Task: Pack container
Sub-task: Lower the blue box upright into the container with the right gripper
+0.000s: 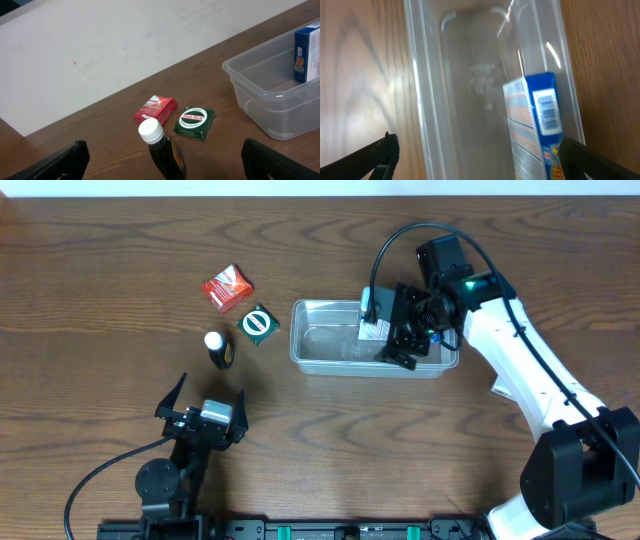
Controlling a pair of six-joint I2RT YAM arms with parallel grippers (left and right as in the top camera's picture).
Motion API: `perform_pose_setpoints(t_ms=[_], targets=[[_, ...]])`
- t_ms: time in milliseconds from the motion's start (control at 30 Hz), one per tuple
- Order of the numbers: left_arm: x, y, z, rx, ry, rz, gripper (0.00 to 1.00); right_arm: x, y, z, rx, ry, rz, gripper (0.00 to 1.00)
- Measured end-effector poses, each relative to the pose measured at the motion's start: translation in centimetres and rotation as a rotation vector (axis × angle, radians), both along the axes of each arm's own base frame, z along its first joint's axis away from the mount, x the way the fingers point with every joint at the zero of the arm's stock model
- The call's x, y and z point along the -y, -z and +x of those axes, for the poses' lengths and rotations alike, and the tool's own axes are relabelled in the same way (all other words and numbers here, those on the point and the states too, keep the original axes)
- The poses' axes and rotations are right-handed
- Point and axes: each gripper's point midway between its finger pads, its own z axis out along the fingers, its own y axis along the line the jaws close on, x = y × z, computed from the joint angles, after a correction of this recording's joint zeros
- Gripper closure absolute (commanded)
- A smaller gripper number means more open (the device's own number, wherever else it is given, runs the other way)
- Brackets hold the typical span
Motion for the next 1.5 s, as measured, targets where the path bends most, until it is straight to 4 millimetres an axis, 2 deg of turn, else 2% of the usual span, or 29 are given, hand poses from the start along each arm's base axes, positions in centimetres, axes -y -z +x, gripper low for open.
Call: perform_pose_setpoints(t_ms=[67, 133, 200, 233, 267, 400, 467, 633, 800, 1500], targets=[[0.0, 0.0, 0.0, 0.000, 0.000, 0.000, 0.02, -0.4, -0.3, 0.2, -0.029, 0.060, 0.036, 0.01], [0.0, 0.0, 0.0, 0.000, 0.000, 0.000, 0.02, -0.6, -0.4, 0.4, -0.054, 0.110, 0.058, 0.21], [0.0, 0.0, 0.0, 0.000, 0.000, 0.000, 0.02, -0.8, -0.7, 1.2, -0.064, 0.188, 0.084, 0.44], [0.0, 0.0, 0.0, 0.000, 0.000, 0.000, 0.02, -0.8, -0.8, 1.6, -0.070, 0.234, 0.094, 0.52], [0.0, 0.0, 0.0, 0.000, 0.000, 0.000, 0.02, -0.7, -0.9, 2.1, -0.078, 0.292, 0.103, 0.66], [0.0, 0.0, 0.0, 0.000, 0.000, 0.000, 0.02, 0.7, -1.0, 4.4, -0.101, 0.569, 0.110, 0.90], [0.0, 0.0, 0.0, 0.000, 0.000, 0.000, 0.02, 1.8, -0.9, 5.2, -0.106, 0.700, 0.102, 0.98], [0.0, 0.0, 0.0, 0.000, 0.000, 0.000, 0.02, 3.7, -0.6, 6.1, -0.105, 0.909, 0.077, 0.99], [0.0, 0.0, 0.0, 0.000, 0.000, 0.000, 0.02, 4.7, -0.3, 6.2, -0.109, 1.005, 0.063, 0.99], [0.0, 0.0, 0.0, 0.000, 0.000, 0.000, 0.02, 5.2, 0.1, 6.2, -0.119, 1.065, 0.052, 0.99]])
